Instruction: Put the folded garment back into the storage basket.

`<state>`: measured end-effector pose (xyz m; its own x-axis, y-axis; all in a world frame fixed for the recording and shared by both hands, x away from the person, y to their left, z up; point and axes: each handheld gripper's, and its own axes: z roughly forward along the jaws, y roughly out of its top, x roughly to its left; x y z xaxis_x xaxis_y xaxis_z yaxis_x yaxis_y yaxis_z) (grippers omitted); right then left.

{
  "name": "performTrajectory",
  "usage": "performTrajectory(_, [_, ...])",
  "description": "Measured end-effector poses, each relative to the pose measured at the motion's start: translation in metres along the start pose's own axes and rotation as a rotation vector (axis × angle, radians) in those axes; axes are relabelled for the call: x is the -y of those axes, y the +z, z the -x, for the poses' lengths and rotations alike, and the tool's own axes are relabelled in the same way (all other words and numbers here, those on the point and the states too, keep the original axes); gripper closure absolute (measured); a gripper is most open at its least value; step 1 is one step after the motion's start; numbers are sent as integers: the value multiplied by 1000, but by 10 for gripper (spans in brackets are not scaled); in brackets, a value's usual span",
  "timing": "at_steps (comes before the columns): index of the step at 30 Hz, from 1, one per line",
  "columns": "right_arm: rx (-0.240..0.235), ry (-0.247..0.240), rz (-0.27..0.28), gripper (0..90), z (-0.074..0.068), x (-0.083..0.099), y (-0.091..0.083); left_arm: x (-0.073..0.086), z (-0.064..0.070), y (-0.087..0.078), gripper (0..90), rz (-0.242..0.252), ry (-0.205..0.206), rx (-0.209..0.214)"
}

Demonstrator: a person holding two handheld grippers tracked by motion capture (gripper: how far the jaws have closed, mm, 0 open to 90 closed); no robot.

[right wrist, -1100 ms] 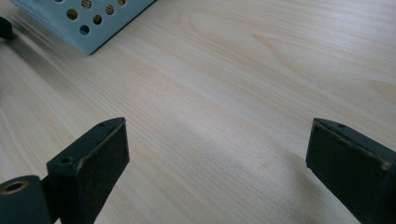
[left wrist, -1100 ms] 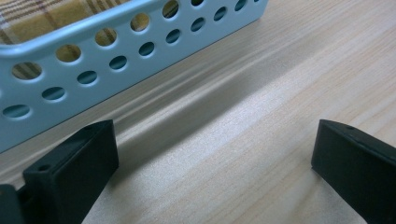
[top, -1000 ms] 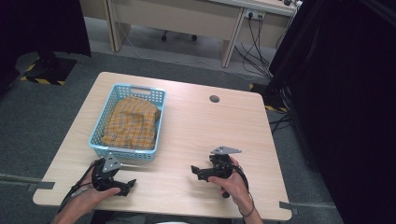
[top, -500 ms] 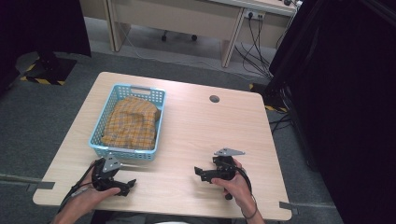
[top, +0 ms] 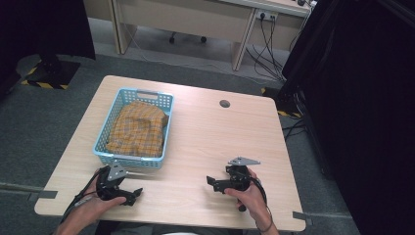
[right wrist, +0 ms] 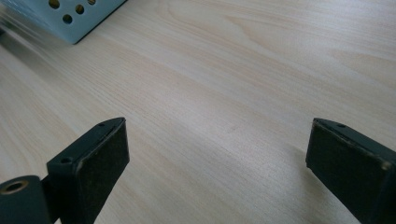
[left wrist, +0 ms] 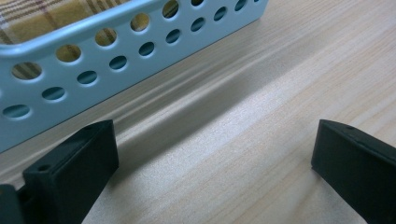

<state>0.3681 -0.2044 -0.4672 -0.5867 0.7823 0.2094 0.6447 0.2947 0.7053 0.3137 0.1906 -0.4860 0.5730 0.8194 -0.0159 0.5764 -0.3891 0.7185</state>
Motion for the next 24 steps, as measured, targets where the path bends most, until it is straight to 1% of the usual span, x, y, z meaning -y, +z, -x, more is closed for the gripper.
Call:
performTrajectory(6, [6,9,1,66,2,3,-3,0,0,0,0,0,0,0])
performTrajectory(24, [17,12,10,65,5,13,-12,0,0,0,0,0,0,0])
